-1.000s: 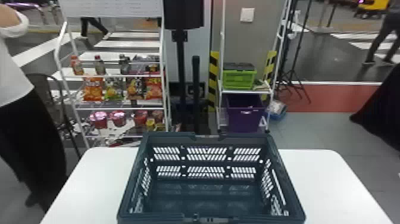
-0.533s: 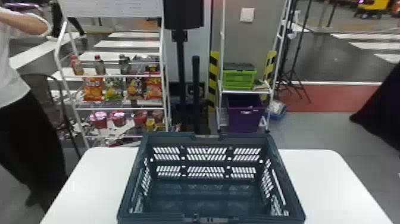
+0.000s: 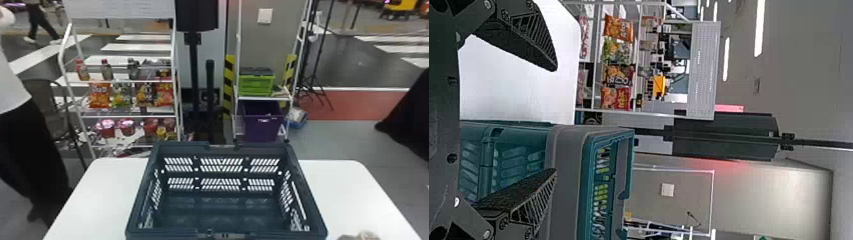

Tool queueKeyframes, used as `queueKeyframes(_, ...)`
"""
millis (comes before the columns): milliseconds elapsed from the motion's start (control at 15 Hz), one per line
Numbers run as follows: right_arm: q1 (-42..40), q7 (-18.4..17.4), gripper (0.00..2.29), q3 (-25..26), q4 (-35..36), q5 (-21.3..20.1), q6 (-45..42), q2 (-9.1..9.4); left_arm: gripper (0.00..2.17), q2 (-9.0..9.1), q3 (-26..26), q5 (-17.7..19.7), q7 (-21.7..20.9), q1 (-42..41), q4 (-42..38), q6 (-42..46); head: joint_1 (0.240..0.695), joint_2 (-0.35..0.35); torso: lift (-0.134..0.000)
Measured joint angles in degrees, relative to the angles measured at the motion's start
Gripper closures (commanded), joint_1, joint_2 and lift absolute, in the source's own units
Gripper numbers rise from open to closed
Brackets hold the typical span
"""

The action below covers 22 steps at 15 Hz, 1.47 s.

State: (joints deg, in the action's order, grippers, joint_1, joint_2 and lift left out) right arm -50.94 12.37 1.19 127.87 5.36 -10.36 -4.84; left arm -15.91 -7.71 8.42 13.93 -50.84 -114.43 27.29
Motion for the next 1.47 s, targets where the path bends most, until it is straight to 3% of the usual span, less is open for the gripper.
queueKeyframes(400,8.89,-0.07,2.28,-1.19,9.99,-1.09,23.14,-0.04,0.17,0.00,0.05,-0.07,-0.14,-0.92,0.44,1.97,0.499,0.000,0.000)
queueKeyframes(933,36.84,-3.37,2.28,-10.88,14.30,-3.01,77.87,-0.46,0.17,0.00,0.06,-0.07,-0.19,-1.55,0.62,4.21,0.499,0.000,0.000)
queueKeyframes(1200,51.19,-4.63,2.28,-14.89,8.06,-1.90,94.81,0.69,0.17,0.01,0.19,-0.07,-0.22,-1.55,0.78,4.34,0.499,0.000,0.000)
queueKeyframes(1467,59.16,-4.63,2.28,-16.20,-2.48,-1.39,98.40,3.48,0.17,-0.01,0.52,0.12,-0.22,-1.49,0.79,4.23,0.499,0.000,0.000)
